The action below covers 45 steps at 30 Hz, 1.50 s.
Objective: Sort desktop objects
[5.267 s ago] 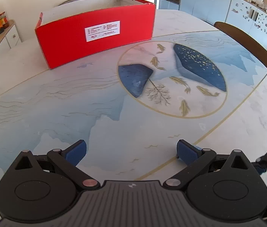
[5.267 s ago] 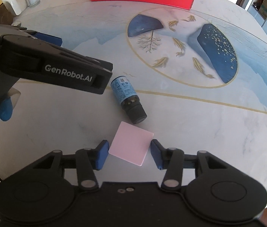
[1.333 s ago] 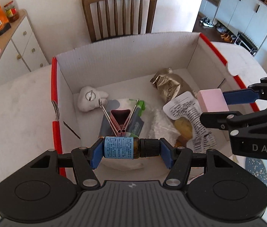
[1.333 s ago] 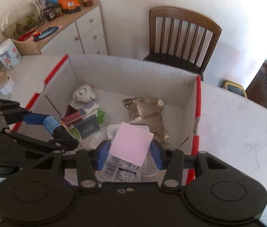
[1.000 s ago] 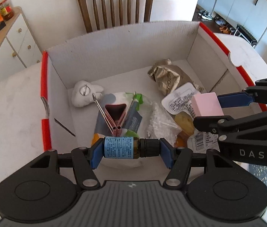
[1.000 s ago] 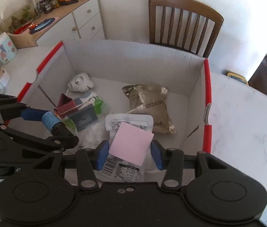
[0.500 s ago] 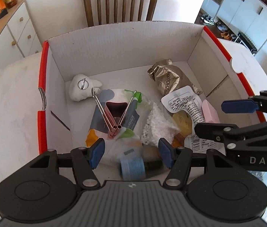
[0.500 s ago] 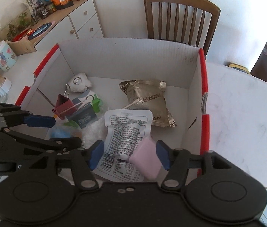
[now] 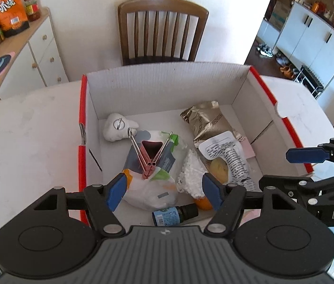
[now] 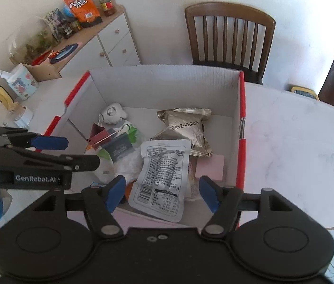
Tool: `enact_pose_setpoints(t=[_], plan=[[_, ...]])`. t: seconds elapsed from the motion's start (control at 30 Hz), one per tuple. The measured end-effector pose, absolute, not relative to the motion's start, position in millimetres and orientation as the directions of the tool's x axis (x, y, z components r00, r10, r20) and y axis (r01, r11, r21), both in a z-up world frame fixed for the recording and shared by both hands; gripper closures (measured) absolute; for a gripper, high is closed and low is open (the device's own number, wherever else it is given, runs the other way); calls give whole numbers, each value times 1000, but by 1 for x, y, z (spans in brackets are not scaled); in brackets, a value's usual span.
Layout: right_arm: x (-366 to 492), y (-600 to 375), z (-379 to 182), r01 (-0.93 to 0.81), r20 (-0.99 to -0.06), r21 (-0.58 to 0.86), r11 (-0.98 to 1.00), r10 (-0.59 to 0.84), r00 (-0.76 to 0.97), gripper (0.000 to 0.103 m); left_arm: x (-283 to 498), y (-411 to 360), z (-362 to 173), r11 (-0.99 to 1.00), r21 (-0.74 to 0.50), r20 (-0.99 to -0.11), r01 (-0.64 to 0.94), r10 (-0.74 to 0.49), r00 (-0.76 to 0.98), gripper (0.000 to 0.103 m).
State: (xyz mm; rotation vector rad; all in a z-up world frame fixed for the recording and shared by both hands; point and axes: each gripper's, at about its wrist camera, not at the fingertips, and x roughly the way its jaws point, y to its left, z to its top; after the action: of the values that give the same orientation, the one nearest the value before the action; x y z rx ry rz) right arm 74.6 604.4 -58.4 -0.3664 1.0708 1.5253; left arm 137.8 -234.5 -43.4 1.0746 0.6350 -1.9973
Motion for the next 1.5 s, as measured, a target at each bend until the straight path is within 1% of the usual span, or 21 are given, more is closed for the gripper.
enact_pose_setpoints(t=[0.13,0.27,0.43,0.5,0.63,0.7,0.77,0.8,0.83,0.93,1.0,1.17,1.23,1.47,1.5], plan=[[76,592,-51,-903,-718,422,86,639,-275,32,143,-223,-33,-585,-67,-833,808,-414,-368,34],[77,579,-42,-902,-694,426,72,665,-275,28,150,-209,-23,-587,-66,-809,807,-442,-388,34],[76,564,-34,-904,-668,423,55,693,-271,27,155,-190,-16,-607,-51,-784,793,-468,-408,34],[75,557,-31,-904,-656,424,47,704,-271,23,158,-183,-14,-613,-48,-774,788,-477,-418,34],[73,544,-26,-912,-633,408,31,729,-259,21,165,-167,-10,-618,-32,-749,785,-505,-428,34],[72,538,-24,-913,-622,408,23,739,-260,14,169,-161,-9,-625,-22,-743,780,-512,-432,34],[71,532,-23,-913,-611,408,16,747,-260,13,172,-155,-7,-625,-17,-735,780,-522,-434,28],[70,529,-22,-914,-608,406,12,750,-260,12,174,-152,-7,-629,-13,-732,777,-524,-436,24],[69,526,-22,-915,-605,403,9,753,-259,11,176,-149,-7,-627,-11,-728,779,-529,-436,22],[66,518,-21,-918,-595,397,-2,761,-259,9,180,-141,-6,-634,-2,-721,773,-535,-440,20],[64,512,-22,-917,-585,398,-5,769,-258,5,182,-137,-7,-639,0,-722,769,-532,-442,19],[58,497,-20,-924,-561,382,-9,792,-240,3,185,-124,-6,-656,9,-714,755,-532,-454,12],[56,491,-18,-926,-548,377,-11,804,-232,1,187,-120,-6,-660,3,-714,751,-528,-461,2],[54,471,-15,-927,-519,375,-13,825,-221,1,193,-101,-2,-677,19,-702,736,-533,-472,1],[54,468,-15,-925,-515,380,-15,827,-225,1,193,-99,-2,-716,21,-702,698,-508,-500,1]])
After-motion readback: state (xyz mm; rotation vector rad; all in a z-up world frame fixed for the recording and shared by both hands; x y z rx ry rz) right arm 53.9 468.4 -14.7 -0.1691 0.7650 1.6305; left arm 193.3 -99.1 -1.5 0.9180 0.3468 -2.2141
